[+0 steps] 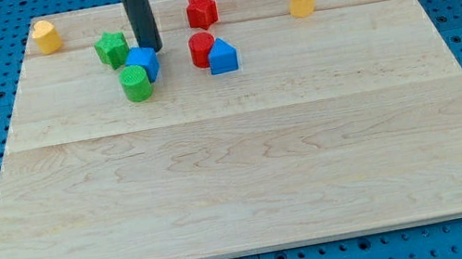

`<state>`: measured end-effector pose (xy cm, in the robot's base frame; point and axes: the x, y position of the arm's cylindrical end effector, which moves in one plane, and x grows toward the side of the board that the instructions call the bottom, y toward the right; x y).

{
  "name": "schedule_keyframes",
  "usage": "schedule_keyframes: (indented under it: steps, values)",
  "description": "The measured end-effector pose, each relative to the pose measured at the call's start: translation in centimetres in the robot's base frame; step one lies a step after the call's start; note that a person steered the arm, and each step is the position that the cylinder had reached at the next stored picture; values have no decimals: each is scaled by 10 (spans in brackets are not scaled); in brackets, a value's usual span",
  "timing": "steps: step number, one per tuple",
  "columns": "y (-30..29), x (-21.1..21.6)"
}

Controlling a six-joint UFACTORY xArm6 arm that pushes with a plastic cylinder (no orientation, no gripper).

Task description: Move the green star left to the blue cube

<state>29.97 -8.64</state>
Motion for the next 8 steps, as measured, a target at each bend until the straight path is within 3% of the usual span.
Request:
schedule_keyframes:
  steps: [5,6,8]
  values:
    - [-65,-29]
    - [-68,-62]
    - [-81,-59]
